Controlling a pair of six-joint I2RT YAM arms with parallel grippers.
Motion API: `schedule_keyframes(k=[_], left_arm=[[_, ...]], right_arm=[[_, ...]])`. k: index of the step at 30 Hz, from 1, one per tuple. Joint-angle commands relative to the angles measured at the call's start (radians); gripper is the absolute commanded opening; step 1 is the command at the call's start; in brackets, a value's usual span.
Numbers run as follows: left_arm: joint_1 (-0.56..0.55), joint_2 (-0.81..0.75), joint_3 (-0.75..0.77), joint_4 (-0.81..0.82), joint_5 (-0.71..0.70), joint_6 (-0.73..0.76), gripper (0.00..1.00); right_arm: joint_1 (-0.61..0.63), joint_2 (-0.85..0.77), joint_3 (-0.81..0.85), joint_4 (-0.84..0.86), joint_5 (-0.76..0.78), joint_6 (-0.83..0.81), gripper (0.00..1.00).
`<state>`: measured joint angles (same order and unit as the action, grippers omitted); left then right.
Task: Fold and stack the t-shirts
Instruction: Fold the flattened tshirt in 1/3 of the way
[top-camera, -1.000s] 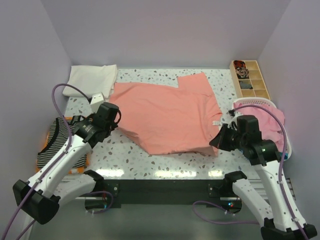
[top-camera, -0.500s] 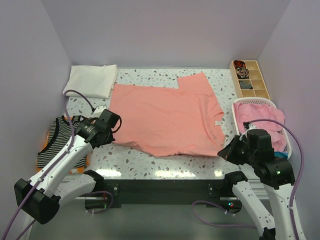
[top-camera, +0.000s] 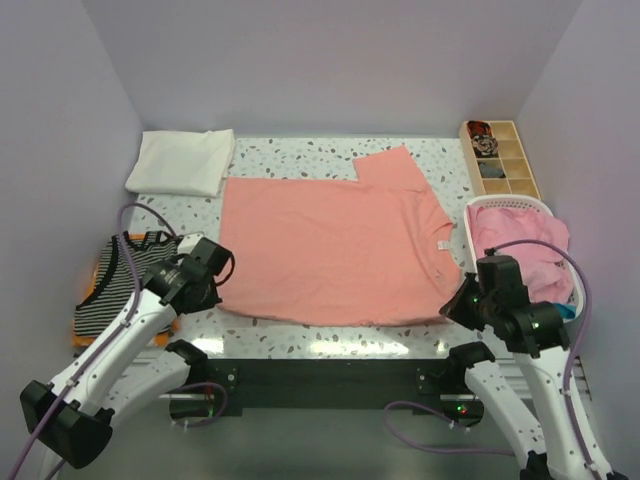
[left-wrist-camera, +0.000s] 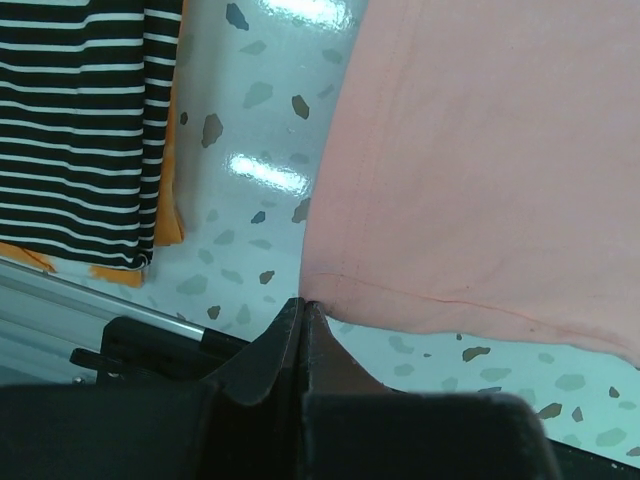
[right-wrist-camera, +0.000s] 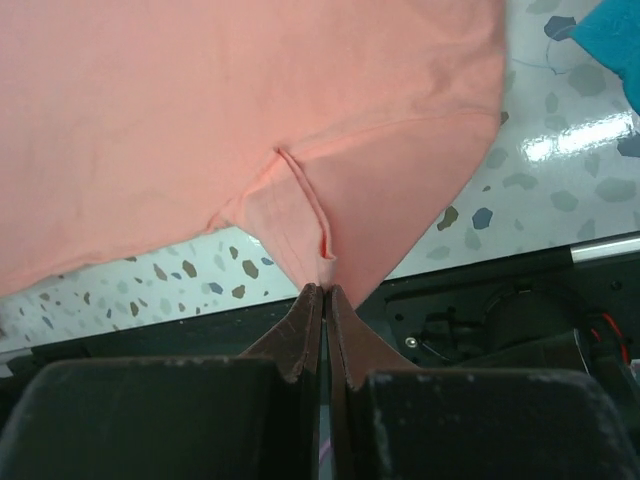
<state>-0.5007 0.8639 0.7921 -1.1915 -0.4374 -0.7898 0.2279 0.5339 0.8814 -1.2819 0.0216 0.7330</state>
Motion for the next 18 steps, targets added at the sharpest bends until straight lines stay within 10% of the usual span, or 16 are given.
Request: schedule_keyframes(k=[1, 18], left_arm=[[0.007, 0.062, -0.007, 0.055, 0.032, 0.029, 0.00], [0.085, 0.365, 0.151, 0.297, 0.046, 0.156, 0.00]], right_arm=[[-0.002, 0.031, -0.018, 0.137, 0.006, -0.017, 0.00], [-0.001, 0.293, -0.042, 0.386, 0.152, -0.072, 0.00]])
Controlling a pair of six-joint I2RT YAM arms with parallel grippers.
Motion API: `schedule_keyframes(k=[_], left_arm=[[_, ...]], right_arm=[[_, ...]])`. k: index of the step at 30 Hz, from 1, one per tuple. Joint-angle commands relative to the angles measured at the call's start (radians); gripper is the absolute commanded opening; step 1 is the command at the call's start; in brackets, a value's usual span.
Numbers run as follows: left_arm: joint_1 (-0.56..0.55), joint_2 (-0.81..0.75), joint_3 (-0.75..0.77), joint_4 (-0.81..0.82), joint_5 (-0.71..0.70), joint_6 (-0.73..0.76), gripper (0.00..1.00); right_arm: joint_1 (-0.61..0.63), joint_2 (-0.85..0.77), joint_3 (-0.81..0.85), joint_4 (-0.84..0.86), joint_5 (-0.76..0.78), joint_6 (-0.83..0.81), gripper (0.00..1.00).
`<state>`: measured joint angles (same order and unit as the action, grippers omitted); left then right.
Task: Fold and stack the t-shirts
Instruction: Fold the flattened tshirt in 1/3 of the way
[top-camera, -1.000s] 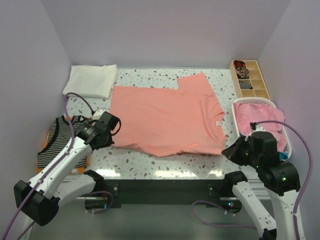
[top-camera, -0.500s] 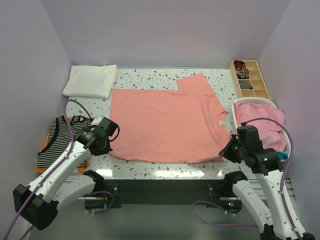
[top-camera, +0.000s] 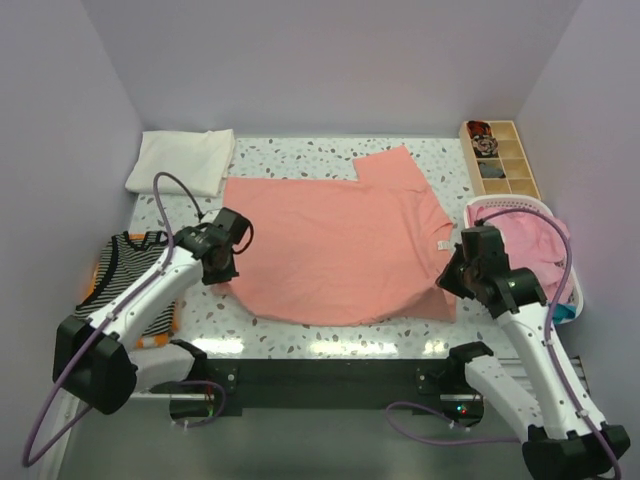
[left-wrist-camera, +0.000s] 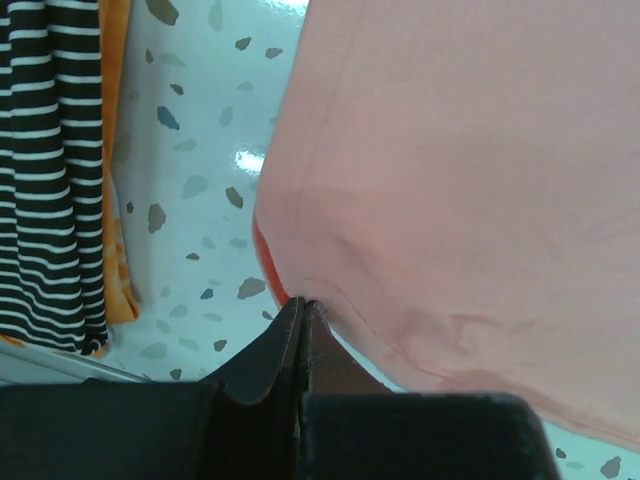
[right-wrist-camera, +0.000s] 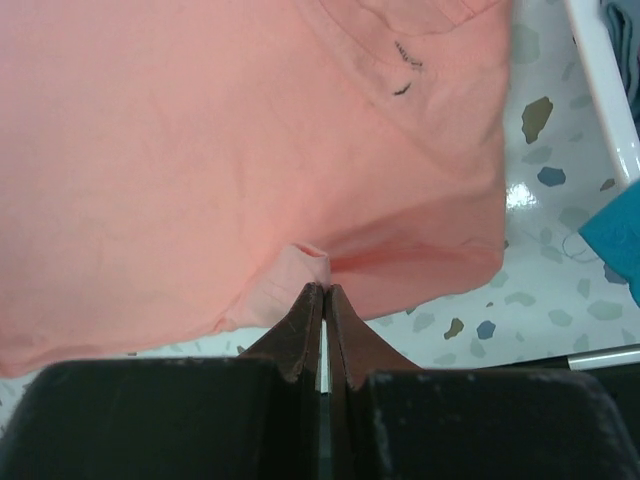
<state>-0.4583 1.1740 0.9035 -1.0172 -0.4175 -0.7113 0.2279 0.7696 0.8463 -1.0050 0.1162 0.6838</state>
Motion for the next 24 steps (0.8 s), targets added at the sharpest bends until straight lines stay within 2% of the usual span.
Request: schedule_keyframes(k=[1, 9, 15, 24], left_arm=[[0.055, 0.087, 0.037, 0.147, 0.029, 0.105, 0.00], [0.155, 0.225, 0.081, 0.210, -0.003, 0.200, 0.00], [0.202, 0.299, 0.104, 0.241, 0.023, 0.237, 0.00], [0.237, 0.283, 0.060, 0.239, 0.011, 0.246, 0.00]], right_arm=[[-0.002, 0.069, -0.009, 0.138, 0.059, -0.024, 0.00], [-0.002, 0.239, 0.014, 0.204, 0.125, -0.049, 0.00], [-0.012, 0.319, 0.054, 0.249, 0.192, -0.066, 0.00], [-0.025, 0.416, 0.117, 0.293, 0.266, -0.090, 0.00]])
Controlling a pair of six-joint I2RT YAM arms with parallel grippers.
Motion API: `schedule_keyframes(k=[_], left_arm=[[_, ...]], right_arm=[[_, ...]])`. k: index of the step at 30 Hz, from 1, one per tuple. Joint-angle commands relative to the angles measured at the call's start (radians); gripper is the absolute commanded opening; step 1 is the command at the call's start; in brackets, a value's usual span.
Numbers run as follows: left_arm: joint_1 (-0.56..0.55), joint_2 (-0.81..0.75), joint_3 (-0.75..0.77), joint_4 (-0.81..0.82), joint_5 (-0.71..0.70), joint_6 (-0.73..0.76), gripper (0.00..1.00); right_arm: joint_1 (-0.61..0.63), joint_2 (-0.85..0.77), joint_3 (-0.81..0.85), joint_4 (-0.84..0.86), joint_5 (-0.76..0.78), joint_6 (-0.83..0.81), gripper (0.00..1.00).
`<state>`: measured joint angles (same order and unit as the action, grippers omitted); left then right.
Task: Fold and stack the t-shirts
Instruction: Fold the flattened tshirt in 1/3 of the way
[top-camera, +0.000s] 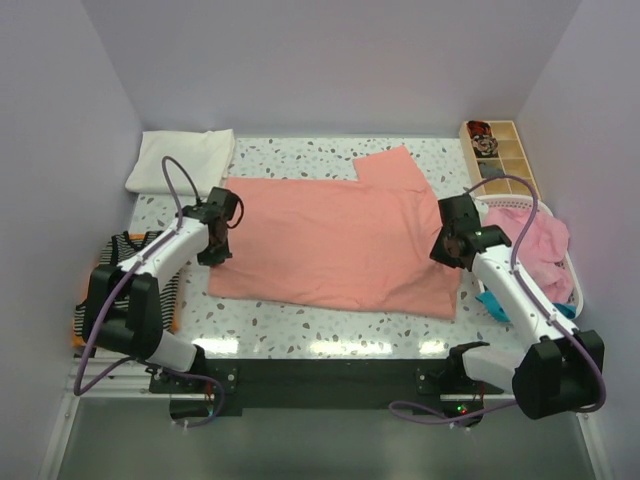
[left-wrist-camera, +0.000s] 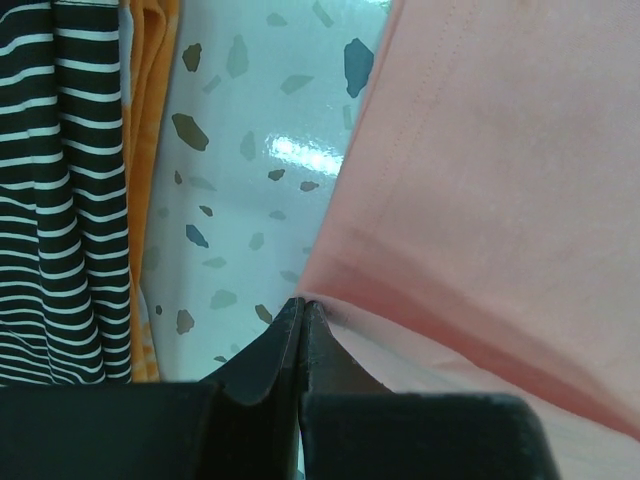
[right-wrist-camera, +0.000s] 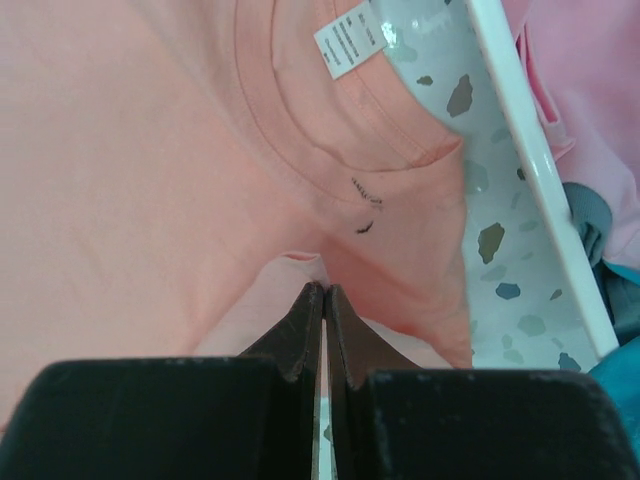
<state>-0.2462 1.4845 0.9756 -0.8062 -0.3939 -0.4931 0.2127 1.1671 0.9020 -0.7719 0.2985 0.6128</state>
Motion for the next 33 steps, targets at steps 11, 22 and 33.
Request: schedule_keyframes(k=[11, 22, 33], left_arm=[[0.044, -0.024, -0.028, 0.019, -0.036, 0.022, 0.00], [0.050, 0.007, -0.031, 0.025, -0.048, 0.025, 0.00], [0.050, -0.027, -0.045, 0.039, -0.077, 0.007, 0.00]], right_arm=[[-0.027, 0.095, 0.069, 0.108, 0.140, -0.041, 0.00], [-0.033, 0.193, 0.136, 0.224, 0.065, -0.096, 0.00], [-0.033, 0.289, 0.138, 0.252, 0.065, -0.113, 0.00]])
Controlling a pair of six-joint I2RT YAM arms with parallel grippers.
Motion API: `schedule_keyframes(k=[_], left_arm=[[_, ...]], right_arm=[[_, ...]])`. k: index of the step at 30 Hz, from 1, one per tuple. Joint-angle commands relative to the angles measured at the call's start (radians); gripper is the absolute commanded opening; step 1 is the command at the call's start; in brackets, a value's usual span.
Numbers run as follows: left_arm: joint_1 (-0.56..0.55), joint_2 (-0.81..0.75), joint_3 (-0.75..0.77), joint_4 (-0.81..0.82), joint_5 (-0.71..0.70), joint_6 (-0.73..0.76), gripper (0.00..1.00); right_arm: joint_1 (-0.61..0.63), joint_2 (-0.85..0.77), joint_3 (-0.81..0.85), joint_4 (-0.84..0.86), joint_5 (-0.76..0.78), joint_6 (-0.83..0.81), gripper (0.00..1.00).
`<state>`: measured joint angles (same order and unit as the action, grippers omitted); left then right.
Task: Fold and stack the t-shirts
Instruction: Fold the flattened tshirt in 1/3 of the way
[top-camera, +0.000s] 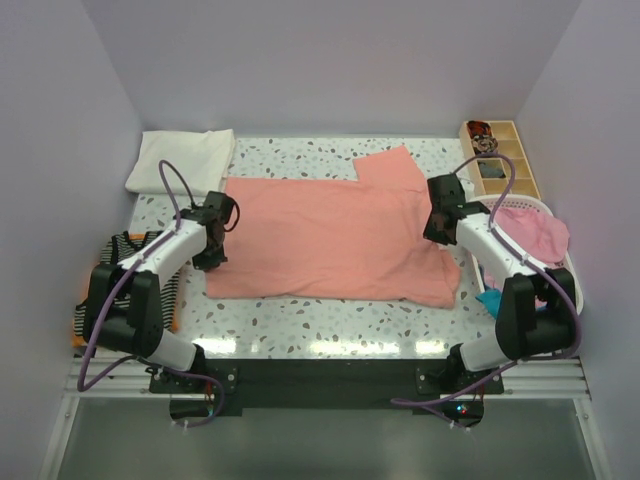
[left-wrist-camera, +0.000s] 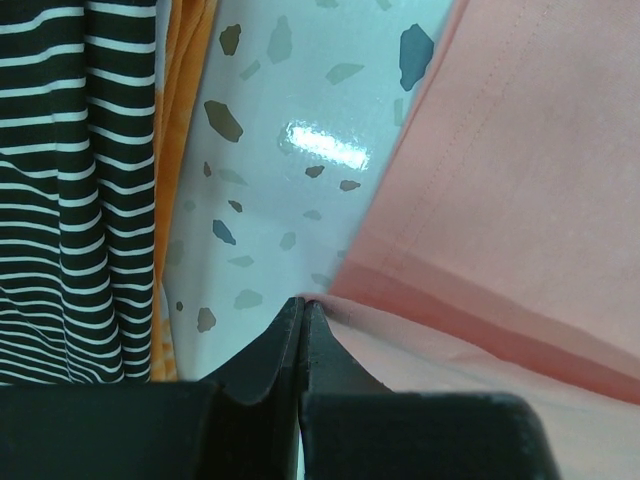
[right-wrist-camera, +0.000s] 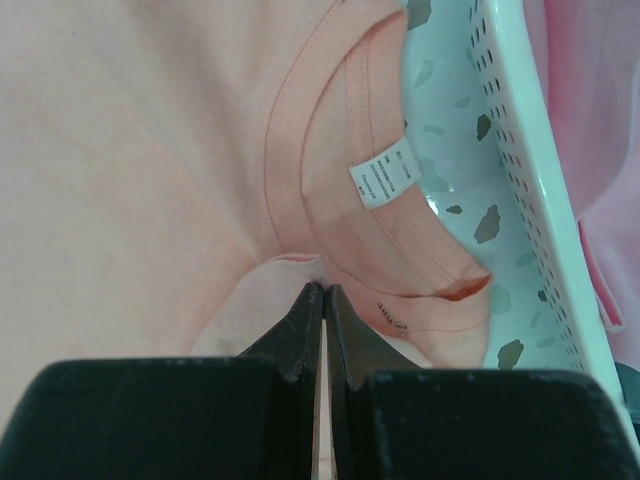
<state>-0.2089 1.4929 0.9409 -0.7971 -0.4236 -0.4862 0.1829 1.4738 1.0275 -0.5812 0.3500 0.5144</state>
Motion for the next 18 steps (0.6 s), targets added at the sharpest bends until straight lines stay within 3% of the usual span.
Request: schedule_keyframes(k=[1, 9, 18], left_arm=[[0.013, -0.040, -0.007, 0.026, -0.049, 0.000, 0.00], [0.011, 0.026, 0.009, 0.022, -0.084, 0.026, 0.00], [0.011, 0.113, 0.036, 0.131, -0.049, 0.138, 0.00]], right_arm=[[-0.005, -0.023, 0.016, 0.058, 0.029, -0.014, 0.00], [-0.007, -0.066, 0.035, 0.116, 0.070, -0.045, 0.00], [-0.017, 0.034, 0.057, 0.083, 0.133, -0.016, 0.00]])
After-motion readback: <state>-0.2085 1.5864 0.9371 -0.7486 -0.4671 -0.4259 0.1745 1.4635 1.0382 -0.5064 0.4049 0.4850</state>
